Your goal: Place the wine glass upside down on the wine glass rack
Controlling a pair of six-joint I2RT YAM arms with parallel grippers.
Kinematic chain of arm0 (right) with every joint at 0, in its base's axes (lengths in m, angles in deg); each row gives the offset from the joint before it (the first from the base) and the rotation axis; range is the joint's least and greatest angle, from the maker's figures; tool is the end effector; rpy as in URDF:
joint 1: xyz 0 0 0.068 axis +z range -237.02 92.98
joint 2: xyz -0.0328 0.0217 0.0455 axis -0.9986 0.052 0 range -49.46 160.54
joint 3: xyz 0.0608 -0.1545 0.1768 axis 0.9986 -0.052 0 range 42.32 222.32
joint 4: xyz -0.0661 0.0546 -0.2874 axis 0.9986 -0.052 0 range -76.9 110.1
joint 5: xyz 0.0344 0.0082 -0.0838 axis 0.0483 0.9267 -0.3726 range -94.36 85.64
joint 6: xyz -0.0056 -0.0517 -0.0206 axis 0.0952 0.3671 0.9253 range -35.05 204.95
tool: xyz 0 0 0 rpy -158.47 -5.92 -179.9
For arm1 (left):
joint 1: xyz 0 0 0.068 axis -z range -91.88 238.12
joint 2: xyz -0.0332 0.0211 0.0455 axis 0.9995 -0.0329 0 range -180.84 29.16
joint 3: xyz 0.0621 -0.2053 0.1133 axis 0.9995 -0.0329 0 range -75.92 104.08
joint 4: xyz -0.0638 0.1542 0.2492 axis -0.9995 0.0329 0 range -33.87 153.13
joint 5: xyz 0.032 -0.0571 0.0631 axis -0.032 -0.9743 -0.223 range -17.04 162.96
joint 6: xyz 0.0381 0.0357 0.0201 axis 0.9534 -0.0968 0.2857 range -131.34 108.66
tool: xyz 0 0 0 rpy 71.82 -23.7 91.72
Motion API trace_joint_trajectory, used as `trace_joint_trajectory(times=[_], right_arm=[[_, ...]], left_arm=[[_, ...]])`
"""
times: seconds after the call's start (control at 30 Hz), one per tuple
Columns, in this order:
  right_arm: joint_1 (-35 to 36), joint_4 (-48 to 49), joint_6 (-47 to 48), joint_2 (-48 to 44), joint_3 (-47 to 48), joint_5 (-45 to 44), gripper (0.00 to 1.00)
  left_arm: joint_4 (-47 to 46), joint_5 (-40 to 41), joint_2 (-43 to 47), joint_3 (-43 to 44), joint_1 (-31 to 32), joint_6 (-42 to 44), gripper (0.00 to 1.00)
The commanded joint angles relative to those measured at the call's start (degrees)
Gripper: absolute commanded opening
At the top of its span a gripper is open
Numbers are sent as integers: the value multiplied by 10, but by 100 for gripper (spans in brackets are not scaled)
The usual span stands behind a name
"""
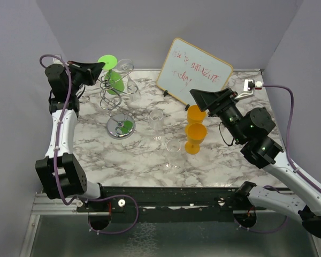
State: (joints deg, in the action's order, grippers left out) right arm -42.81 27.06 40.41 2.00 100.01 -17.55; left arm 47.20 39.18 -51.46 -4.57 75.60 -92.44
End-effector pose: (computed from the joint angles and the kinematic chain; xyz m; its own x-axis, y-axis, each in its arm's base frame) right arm 0.1934 0.1759 0.4116 -0.2479 0.7115 -0.6575 -0.4850 0.4963 0.7200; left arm 0.3754 0.0614 0.3556 -0.3591 -0.9209 -0.1515 0.0504 0.1429 -0.9885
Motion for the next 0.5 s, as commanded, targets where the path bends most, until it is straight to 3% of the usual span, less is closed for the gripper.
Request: trace_joint_trajectory(times=[0.0,0.47], right_arm=[[3,15,-5,-1,0,11,71],[2,24,-9,-6,-8,4,71]], left_arm=[[-28,-14,-22,26,4,-12,0],[-16,0,-60,68,7,5,0]])
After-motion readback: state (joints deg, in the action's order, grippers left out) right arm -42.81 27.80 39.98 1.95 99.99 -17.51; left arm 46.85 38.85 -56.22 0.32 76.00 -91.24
